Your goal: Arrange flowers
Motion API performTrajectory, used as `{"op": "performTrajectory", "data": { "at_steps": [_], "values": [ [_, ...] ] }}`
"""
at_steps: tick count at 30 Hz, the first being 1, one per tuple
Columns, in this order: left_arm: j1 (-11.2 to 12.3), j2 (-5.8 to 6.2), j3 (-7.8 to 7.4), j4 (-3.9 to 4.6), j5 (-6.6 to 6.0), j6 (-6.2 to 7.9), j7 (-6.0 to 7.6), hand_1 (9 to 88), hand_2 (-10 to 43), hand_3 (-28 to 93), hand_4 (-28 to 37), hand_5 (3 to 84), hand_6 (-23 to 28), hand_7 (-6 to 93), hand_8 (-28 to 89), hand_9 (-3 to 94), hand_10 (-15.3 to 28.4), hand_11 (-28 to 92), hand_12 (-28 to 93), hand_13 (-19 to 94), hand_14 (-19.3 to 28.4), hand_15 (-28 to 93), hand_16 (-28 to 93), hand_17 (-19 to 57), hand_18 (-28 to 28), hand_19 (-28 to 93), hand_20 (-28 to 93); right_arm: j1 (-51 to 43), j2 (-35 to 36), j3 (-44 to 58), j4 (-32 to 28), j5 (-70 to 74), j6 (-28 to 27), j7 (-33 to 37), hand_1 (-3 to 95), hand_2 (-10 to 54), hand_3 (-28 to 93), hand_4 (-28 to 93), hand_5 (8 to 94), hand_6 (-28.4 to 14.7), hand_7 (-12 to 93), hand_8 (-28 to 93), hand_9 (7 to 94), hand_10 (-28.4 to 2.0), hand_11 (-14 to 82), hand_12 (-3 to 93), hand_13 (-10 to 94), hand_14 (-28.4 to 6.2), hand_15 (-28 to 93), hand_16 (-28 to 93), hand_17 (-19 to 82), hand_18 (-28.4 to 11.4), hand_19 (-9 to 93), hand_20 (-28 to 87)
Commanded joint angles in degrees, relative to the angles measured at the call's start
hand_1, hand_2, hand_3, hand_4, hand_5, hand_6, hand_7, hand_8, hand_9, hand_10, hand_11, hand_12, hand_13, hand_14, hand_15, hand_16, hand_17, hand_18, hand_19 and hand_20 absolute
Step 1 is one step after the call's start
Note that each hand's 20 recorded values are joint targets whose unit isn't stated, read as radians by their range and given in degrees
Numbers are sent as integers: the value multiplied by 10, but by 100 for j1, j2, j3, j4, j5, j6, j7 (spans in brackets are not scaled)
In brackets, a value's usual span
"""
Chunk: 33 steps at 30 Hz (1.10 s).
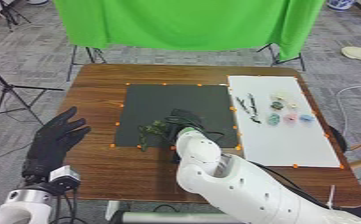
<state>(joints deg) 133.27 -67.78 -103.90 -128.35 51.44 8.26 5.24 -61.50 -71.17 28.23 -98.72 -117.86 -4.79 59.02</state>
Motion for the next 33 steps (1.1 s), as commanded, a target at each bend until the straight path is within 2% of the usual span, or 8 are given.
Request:
{"op": "performTrajectory", "data": {
  "at_steps": [1,7,10,14,16,20,29,33],
  "values": [
    [172,3,-31,-83,14,105,-25,236,51,808,-224,346,86,155,-104,342,201,293,100,249,266,526,-94,-120,230,550,36,-234,-85,287,-203,-15,-91,3,312,-62,836,-246,864,-41,284,-107,785,-182,586,230,756,-144,843,161,366,-284,932,515],
    [311,-80,-97,-140,30,93,-84,237,52,809,-222,346,86,154,-105,343,202,293,99,248,266,525,-94,-119,230,550,36,-80,226,8,-427,-777,-61,-74,273,-50,815,-242,852,-54,279,-111,774,-193,584,234,754,-150,839,165,373,-284,932,495],
    [378,-121,-120,-163,17,123,-110,237,52,809,-221,346,86,154,-105,342,201,293,99,249,266,525,-94,-120,231,551,36,-252,300,233,-649,-899,-195,-196,255,-49,812,-238,847,-55,280,-109,771,-193,586,234,752,-150,840,166,375,-284,932,492],
    [438,-113,-116,-177,0,180,-12,237,52,809,-220,346,86,155,-105,341,201,292,98,248,265,526,-94,-120,231,551,36,-73,769,187,-945,-917,179,-294,232,-28,809,-234,838,-60,281,-108,761,-196,589,234,745,-153,843,168,375,-284,932,490],
    [456,-67,-100,-189,-10,206,46,237,52,808,-220,346,86,155,-105,341,202,292,99,249,265,526,-94,-120,231,552,36,103,1074,196,-1050,-728,372,-284,223,-21,812,-231,804,-69,282,-112,739,-203,588,232,728,-157,844,167,360,-284,932,478],
    [480,-29,-54,-200,-32,268,114,237,51,809,-220,346,86,154,-105,341,202,293,99,249,265,526,-94,-120,231,553,36,233,1410,580,-909,-398,433,-151,218,-14,812,-228,746,-83,259,-125,703,-218,577,221,700,-164,832,152,334,-284,930,406],
    [516,-5,14,-194,-34,300,166,237,51,809,-222,346,86,154,-104,341,201,293,99,249,266,527,-94,-120,231,552,34,223,2051,1436,-369,778,381,198,223,-17,820,-228,669,-104,222,-128,652,-231,576,207,685,-156,853,148,339,-284,932,377],
    [513,-10,15,-193,-25,279,152,237,51,809,-222,346,86,154,-104,341,202,293,99,249,266,527,-94,-120,231,552,34,358,2345,1278,-154,966,446,373,229,-23,825,-229,662,-105,221,-128,648,-230,587,206,686,-153,863,147,346,-284,932,390]
  ]
}}
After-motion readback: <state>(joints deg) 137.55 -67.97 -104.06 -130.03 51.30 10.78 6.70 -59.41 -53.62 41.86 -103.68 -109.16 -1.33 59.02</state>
